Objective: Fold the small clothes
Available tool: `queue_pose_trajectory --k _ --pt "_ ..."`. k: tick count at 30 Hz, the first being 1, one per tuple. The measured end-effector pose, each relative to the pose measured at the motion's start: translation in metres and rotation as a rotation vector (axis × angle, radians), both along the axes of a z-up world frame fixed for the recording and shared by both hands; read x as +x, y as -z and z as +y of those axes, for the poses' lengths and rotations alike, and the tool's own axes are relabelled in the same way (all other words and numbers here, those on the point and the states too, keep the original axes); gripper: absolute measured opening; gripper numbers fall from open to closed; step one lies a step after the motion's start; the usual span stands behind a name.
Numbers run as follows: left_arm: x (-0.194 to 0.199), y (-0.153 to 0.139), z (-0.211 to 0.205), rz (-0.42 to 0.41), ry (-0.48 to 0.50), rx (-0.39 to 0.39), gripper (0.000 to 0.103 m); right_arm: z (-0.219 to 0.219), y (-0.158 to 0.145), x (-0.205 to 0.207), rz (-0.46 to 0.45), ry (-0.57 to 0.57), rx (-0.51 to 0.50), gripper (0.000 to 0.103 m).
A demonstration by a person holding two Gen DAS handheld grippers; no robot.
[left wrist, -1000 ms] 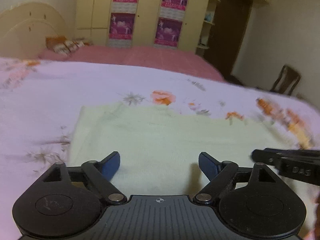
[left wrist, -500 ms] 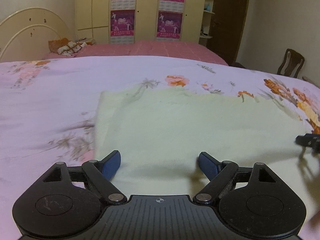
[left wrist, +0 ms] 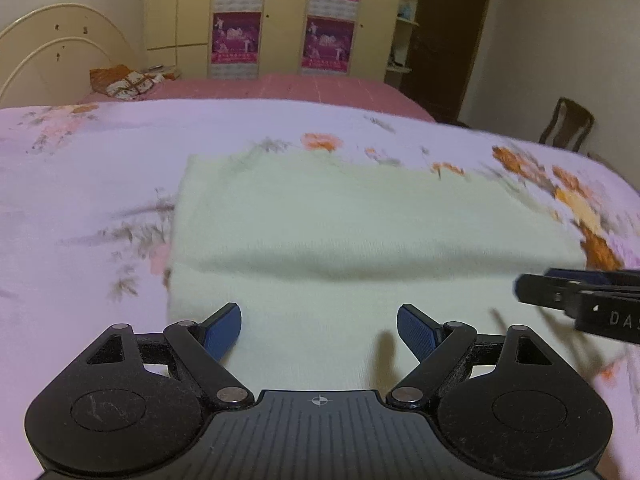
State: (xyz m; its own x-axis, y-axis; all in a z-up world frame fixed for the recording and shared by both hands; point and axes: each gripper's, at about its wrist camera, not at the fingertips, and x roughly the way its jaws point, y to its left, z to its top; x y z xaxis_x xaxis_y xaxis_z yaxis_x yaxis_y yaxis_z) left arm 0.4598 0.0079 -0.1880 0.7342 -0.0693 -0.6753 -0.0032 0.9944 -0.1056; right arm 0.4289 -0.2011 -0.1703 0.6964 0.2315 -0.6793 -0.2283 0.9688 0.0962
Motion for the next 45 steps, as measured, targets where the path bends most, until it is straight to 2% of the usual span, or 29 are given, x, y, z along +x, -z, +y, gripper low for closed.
queue_pose_trajectory --k 3,6,9,19,22,26,32,39,45 --pt "-0.006 0.011 -0.004 0.035 -0.001 0.030 0.085 0.016 0.005 -0.011 0.011 -0.038 -0.019 0.043" --pt "-0.014 0.015 -0.006 0.019 0.013 0.061 0.085 0.022 0.016 -0.018 0.038 -0.046 -0.059 0.043" --pt "-0.018 0.015 -0.005 0.024 0.006 0.055 0.085 0.015 0.025 -0.023 0.051 -0.017 -0.074 0.043" --pt "-0.025 0.012 -0.002 0.028 0.005 0.069 0.085 -0.006 0.025 -0.037 0.063 0.052 -0.090 0.044" --pt "-0.026 0.007 0.003 0.046 -0.016 0.032 0.085 -0.007 0.020 -0.035 0.080 0.073 -0.070 0.045" --pt "-0.036 0.003 0.013 0.055 -0.049 -0.024 0.085 -0.009 0.008 -0.043 0.068 0.085 0.015 0.050" --pt "-0.049 -0.002 0.022 0.070 -0.064 -0.058 0.085 -0.001 0.000 -0.050 0.051 0.065 0.026 0.050" --pt "-0.067 -0.002 0.040 0.101 -0.116 -0.216 0.085 0.009 -0.005 -0.056 0.040 0.038 0.017 0.051" --pt "-0.082 0.018 0.057 0.106 -0.206 -0.470 0.084 0.012 -0.004 -0.056 0.034 0.027 0.020 0.053"
